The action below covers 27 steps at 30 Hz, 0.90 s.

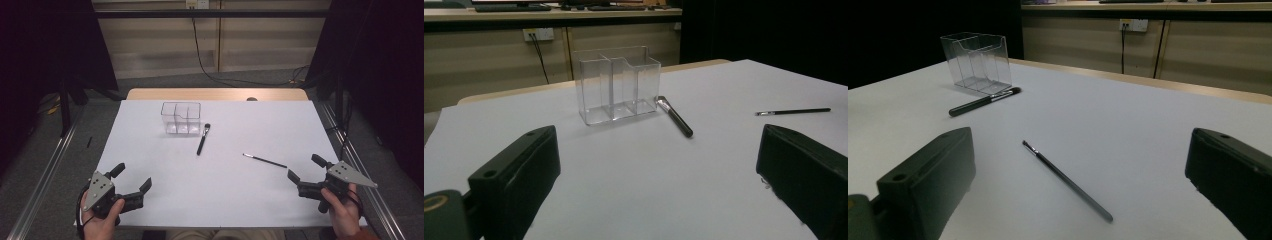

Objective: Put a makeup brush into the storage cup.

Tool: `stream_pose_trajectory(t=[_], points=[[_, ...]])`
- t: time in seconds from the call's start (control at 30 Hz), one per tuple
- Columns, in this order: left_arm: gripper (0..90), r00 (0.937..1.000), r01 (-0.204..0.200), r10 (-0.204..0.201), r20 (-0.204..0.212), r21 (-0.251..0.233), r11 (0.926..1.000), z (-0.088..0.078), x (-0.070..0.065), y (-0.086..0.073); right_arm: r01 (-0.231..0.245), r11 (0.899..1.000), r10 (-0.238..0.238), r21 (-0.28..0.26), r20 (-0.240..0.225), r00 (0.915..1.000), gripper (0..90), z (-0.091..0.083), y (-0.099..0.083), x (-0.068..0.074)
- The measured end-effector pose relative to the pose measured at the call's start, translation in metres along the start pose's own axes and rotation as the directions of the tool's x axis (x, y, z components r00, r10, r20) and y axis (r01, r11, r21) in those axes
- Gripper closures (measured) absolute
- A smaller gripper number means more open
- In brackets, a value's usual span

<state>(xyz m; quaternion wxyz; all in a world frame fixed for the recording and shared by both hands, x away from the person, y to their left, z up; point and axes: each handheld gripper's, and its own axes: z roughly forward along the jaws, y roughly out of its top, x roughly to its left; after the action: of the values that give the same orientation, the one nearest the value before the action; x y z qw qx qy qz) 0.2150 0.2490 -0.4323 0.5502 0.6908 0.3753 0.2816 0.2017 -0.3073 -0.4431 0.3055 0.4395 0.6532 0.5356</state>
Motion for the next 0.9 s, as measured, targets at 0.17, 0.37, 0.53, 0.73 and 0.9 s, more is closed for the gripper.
stream_pose_trajectory(t=[0.17, 0.37, 0.53, 0.73, 0.9], points=[[3.5, 0.9999, -0.012, 0.012, 0.011, 0.003, 0.9999, 0.002, -0.002, 0.0, 0.006, 1.0, -0.006, 0.002, -0.01, 0.9999, 0.0, 0.0, -0.001, 0.0], [3.9, 0.9999, -0.007, 0.007, 0.015, 0.011, 0.9999, 0.006, -0.005, 0.0, 0.0, 1.0, 0.0, 0.005, -0.025, 0.9997, 0.0, 0.001, -0.001, -0.001], [4.0, 0.9995, -0.02, 0.019, 0.026, 0.012, 0.9997, 0.008, -0.007, 0.001, 0.001, 1.0, -0.001, 0.002, -0.039, 0.9993, 0.0, 0.003, -0.001, -0.001], [4.3, 0.9996, -0.019, 0.018, 0.023, 0.02, 0.9996, 0.011, -0.012, 0.003, 0.006, 1.0, -0.006, -0.003, -0.058, 0.9983, 0.0, 0.004, 0.0, 0.003], [3.4, 0.9987, -0.022, 0.021, 0.047, 0.027, 0.9994, 0.016, -0.017, 0.004, 0.006, 1.0, -0.006, -0.001, -0.06, 0.9982, 0.0, 0.004, 0.0, 0.004]])
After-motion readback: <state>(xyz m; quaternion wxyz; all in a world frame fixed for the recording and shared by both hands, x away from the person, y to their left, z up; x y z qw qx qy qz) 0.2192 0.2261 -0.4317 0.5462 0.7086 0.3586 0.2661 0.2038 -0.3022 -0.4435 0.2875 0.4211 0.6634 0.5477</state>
